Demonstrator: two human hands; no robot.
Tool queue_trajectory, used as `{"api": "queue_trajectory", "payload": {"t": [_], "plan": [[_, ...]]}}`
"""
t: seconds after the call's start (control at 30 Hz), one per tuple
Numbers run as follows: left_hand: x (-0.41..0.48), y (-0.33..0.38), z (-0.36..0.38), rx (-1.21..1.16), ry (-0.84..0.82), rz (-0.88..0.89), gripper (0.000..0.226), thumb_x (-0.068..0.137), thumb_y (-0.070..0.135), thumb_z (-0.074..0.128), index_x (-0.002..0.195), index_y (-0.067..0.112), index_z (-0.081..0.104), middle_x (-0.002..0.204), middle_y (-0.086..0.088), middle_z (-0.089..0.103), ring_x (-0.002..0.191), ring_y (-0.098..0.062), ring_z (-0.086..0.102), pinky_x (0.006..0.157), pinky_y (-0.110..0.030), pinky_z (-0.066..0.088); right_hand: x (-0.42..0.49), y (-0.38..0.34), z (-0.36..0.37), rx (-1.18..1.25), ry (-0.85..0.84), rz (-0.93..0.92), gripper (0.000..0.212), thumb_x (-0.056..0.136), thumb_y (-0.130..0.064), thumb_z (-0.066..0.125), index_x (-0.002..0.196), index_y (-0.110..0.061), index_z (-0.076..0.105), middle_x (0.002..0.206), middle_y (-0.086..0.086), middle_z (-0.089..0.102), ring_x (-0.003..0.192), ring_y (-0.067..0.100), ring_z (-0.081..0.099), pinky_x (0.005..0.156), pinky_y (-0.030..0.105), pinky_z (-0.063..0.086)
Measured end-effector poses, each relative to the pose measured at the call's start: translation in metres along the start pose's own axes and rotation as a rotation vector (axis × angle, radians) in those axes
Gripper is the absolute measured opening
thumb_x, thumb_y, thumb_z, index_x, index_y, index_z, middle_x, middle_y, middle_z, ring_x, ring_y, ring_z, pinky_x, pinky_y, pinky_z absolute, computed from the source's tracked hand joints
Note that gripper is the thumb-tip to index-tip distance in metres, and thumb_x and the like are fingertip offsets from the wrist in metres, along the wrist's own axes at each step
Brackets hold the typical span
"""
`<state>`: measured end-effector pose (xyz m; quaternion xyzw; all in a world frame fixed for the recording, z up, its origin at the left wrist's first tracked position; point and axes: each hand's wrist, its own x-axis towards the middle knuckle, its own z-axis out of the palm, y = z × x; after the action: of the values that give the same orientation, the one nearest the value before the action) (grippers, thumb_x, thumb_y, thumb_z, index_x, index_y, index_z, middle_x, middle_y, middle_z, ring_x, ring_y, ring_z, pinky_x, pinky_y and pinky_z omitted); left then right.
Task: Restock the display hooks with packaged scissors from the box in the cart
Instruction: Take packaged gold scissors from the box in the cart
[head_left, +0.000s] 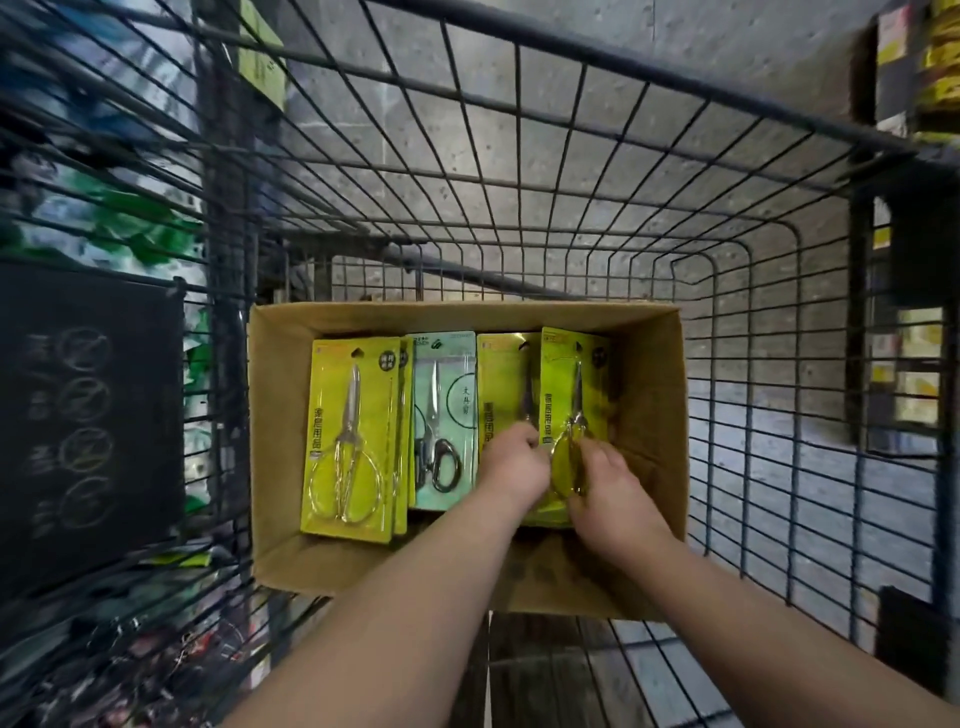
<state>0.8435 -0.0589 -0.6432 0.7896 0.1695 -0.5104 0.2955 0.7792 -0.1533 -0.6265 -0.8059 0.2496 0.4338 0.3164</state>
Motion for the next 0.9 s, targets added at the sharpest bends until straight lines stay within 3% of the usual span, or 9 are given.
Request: {"api": "queue_trajectory", "payload": {"t": [0.1,0.23,0.3,0.33,0.43,0.53,0.73,0.83,0.9], "plan": [[-0.005,-0.011,-0.007,-0.059,0.031,0.039,0.021,0.098,0.018,0.046,0.116,0.011,0.055,0.101,-0.009,0.057,0.081,-0.023,0.054,0.066,-0.029,0.041,-0.004,-0.002,-0.002,0.012,0.020,-0.031,0.067,0.087,-0.010,0.051,0.147,-0.020,0.023,0.154,0.009,0.023,0.139,0.027,0.029,0.115,0.037,0.027],[-0.014,-0.027,-0.023,-0.191,0.059,0.050,0.014,0.098,0.012,0.043,0.108,0.015,0.053,0.095,-0.007,0.056,0.067,-0.015,0.047,0.058,-0.027,0.038,-0.011,-0.010,-0.004,0.124,0.037,0.029,0.072,0.092,-0.020,0.054,0.150,-0.018,0.013,0.154,0.008,0.024,0.137,0.027,0.035,0.112,0.037,0.032],[-0.020,-0.033,-0.033,-0.311,0.004,0.014,0.023,0.098,0.012,0.046,0.118,0.014,0.055,0.109,-0.003,0.060,0.082,-0.016,0.057,0.071,-0.026,0.049,-0.013,-0.018,-0.006,0.256,0.051,0.072,0.074,0.092,-0.026,0.056,0.150,-0.020,0.012,0.149,0.008,0.034,0.131,0.027,0.043,0.108,0.038,0.037],[-0.023,-0.035,-0.039,-0.355,-0.026,-0.004,0.027,0.097,0.014,0.048,0.122,0.012,0.056,0.116,-0.005,0.062,0.095,-0.022,0.061,0.084,-0.034,0.053,-0.013,-0.022,-0.007,0.355,0.062,0.096,0.073,0.091,-0.027,0.058,0.150,-0.020,0.014,0.146,0.008,0.040,0.128,0.027,0.047,0.106,0.038,0.040],[-0.031,-0.040,-0.052,-0.395,-0.063,-0.047,0.031,0.096,0.016,0.052,0.126,0.011,0.056,0.124,-0.009,0.061,0.111,-0.028,0.059,0.098,-0.047,0.049,-0.012,-0.031,-0.012,0.611,0.094,0.196,0.065,0.089,-0.017,0.062,0.145,-0.013,0.029,0.133,0.011,0.054,0.116,0.028,0.057,0.096,0.036,0.048],[-0.038,-0.043,-0.064,-0.326,0.008,0.025,0.014,0.094,0.014,0.054,0.106,0.015,0.062,0.111,-0.006,0.063,0.103,-0.023,0.059,0.093,-0.041,0.050,-0.014,-0.036,-0.013,0.628,0.067,0.199,0.044,0.088,-0.011,0.061,0.129,-0.009,0.048,0.123,0.013,0.061,0.107,0.029,0.062,0.094,0.045,0.050],[-0.031,-0.075,-0.105,-0.177,0.418,0.022,0.026,0.095,0.010,0.050,0.120,0.012,0.057,0.120,-0.009,0.058,0.098,-0.029,0.061,0.083,-0.037,0.053,-0.021,-0.039,-0.012,0.659,0.074,0.186,0.037,0.092,-0.009,0.055,0.128,-0.012,0.048,0.121,0.011,0.058,0.101,0.025,0.058,0.093,0.045,0.050],[-0.027,-0.090,-0.122,-0.106,0.476,-0.017,0.029,0.094,0.009,0.052,0.123,0.013,0.054,0.132,-0.007,0.046,0.075,-0.007,0.049,0.060,-0.017,0.039,-0.023,-0.033,-0.011,0.683,0.147,0.200,0.038,0.092,-0.011,0.055,0.129,-0.012,0.047,0.123,0.012,0.058,0.108,0.030,0.058,0.097,0.050,0.048],[-0.026,-0.094,-0.125,-0.058,0.475,-0.030,0.032,0.094,0.011,0.052,0.126,0.015,0.052,0.135,-0.006,0.043,0.071,-0.005,0.044,0.054,-0.013,0.029,-0.025,-0.026,-0.014,0.701,0.220,0.209,0.033,0.092,-0.014,0.054,0.125,-0.016,0.049,0.118,0.011,0.060,0.107,0.031,0.059,0.096,0.053,0.048]]}}
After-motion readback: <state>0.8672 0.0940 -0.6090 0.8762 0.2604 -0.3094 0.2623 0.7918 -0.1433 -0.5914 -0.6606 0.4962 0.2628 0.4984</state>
